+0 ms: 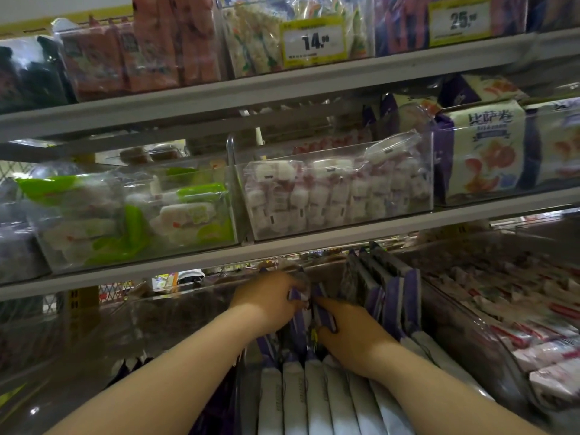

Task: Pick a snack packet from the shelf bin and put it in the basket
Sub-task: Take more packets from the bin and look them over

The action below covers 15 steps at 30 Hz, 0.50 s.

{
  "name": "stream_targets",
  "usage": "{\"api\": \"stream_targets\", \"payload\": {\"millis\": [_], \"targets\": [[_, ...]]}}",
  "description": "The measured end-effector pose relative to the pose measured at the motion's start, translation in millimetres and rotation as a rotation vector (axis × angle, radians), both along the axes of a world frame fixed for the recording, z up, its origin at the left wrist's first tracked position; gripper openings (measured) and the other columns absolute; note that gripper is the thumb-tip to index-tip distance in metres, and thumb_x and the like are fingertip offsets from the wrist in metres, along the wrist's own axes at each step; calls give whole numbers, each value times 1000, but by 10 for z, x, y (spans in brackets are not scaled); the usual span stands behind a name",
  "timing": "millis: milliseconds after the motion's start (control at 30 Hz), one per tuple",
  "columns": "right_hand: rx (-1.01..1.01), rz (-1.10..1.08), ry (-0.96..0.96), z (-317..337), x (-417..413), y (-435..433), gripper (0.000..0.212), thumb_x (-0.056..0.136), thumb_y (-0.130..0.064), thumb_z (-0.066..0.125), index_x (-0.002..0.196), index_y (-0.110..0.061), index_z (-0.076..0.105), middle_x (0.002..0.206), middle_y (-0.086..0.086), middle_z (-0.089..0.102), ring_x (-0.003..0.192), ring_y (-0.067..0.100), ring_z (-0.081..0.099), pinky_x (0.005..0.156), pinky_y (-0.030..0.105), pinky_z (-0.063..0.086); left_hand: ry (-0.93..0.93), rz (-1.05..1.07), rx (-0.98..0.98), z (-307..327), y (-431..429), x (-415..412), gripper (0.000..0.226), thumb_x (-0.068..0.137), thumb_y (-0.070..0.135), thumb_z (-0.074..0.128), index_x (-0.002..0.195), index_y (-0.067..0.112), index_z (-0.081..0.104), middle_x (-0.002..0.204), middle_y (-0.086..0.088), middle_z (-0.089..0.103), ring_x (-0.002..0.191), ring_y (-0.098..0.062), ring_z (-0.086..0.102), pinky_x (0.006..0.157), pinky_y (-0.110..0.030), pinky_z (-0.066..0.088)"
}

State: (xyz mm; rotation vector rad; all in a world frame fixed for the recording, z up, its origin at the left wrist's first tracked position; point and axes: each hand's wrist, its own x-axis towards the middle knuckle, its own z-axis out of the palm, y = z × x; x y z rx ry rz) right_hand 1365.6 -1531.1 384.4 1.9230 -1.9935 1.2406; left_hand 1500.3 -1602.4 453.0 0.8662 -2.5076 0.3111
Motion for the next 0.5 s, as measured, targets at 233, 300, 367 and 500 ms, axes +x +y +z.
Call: {"api": "stream_targets", "payload": {"millis": [233,300,367,500], "targets": [[-2,-17,-25,9,10,2,52,94,-20,50,145,-22,40,143,10,46,129,27,46,106,34,40,-270,118,-116,-41,41,-57,25,95,38,52,114,28,65,107,0,63,96,-21,59,74,-29,43],[2,-10,-27,10,22,19,51,94,-19,51,144,-22,41,142,10,47,128,27,47,104,34,41,-389,222,-284,-98,85,-88,25,94,34,55,113,23,65,111,-5,65,100,-26,60,76,-31,38],[-2,9,-24,8,25,27,47,93,-18,51,140,-22,46,139,8,50,125,27,50,103,36,43,-475,274,-380,-146,119,-138,25,94,30,56,114,16,63,116,-8,64,105,-28,59,83,-35,38],[-4,27,-9,1,11,21,44,92,-19,52,136,-25,50,136,6,52,122,25,52,102,37,44,-610,225,-314,-119,166,-112,35,96,40,50,118,16,63,118,-9,64,106,-29,59,92,-37,43]]}}
